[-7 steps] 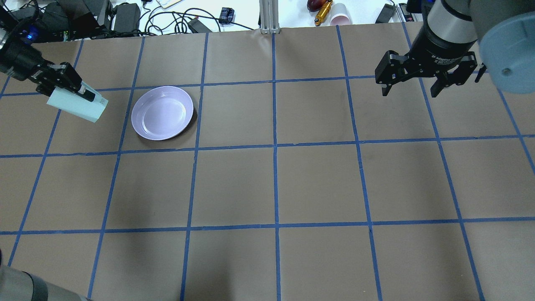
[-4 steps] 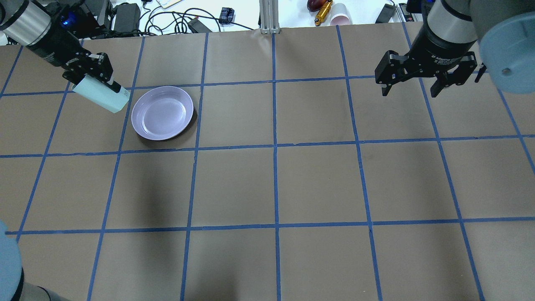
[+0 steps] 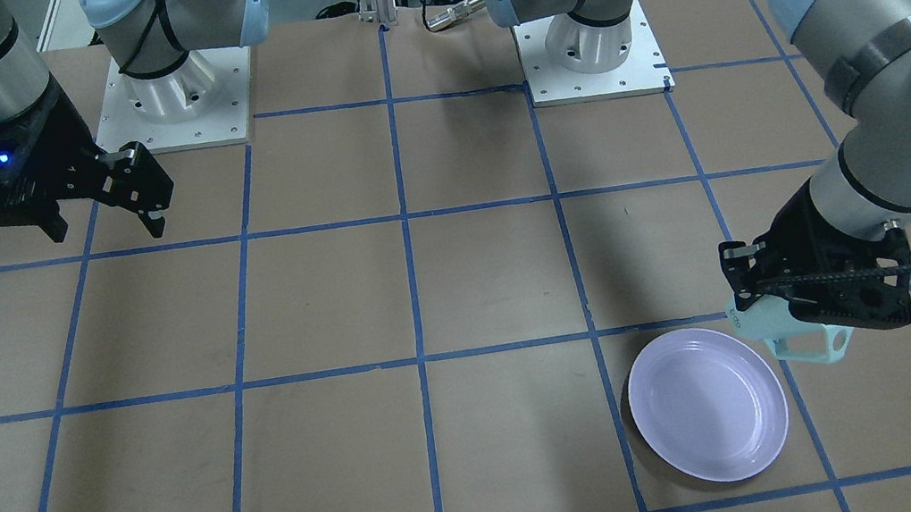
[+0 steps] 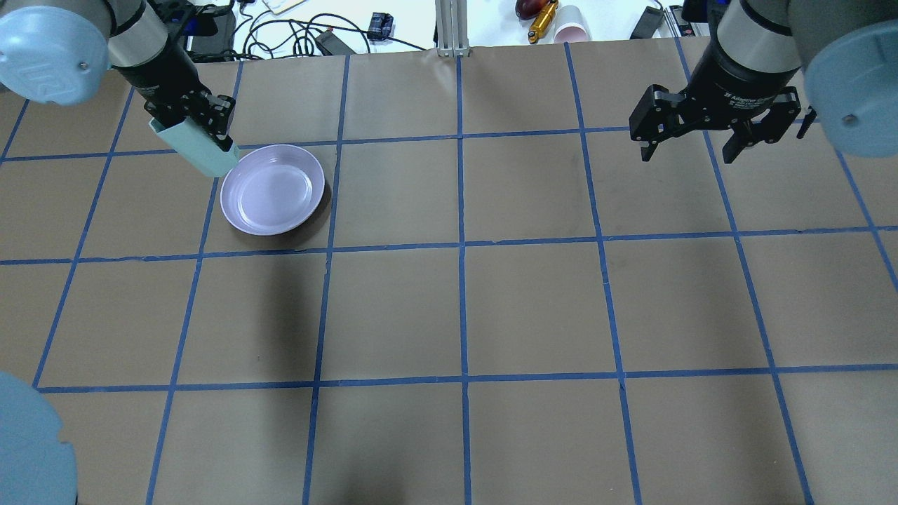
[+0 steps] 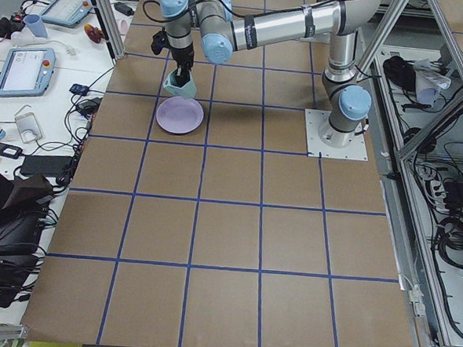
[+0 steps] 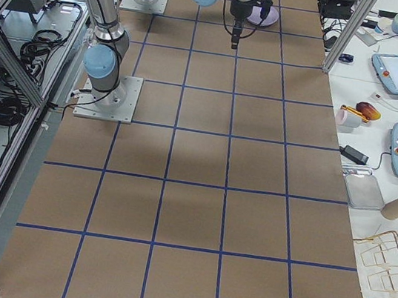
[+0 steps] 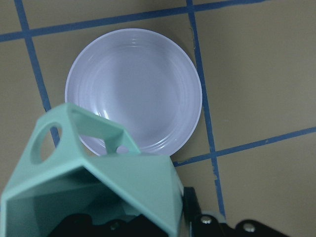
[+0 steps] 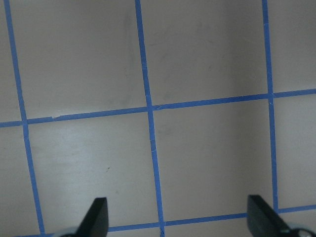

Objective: Flip cup and place on plate
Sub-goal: 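Lower the mug onto the lavender plate with the left gripper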

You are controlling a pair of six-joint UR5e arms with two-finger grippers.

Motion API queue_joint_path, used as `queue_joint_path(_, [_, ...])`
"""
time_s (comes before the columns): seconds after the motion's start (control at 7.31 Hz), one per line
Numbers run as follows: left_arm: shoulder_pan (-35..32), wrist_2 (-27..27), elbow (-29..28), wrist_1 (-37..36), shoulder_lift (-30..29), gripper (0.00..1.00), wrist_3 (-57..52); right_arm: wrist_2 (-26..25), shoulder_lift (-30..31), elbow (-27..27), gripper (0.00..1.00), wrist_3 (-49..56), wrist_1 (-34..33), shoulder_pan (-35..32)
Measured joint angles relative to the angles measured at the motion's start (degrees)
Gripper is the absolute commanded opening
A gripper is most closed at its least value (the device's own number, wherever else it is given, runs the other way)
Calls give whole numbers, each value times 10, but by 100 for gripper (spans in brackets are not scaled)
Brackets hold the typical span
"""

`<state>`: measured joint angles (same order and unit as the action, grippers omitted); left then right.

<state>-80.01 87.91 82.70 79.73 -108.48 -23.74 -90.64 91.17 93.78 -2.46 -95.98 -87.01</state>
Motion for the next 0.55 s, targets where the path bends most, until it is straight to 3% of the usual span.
queue_joint_path(0.27, [-20, 29, 23, -58, -2, 0, 1, 0, 0, 0, 100, 0, 0, 0])
queue_joint_path(0.55, [-44, 69, 87, -161, -2, 0, 1, 0, 0, 0, 100, 0, 0, 0])
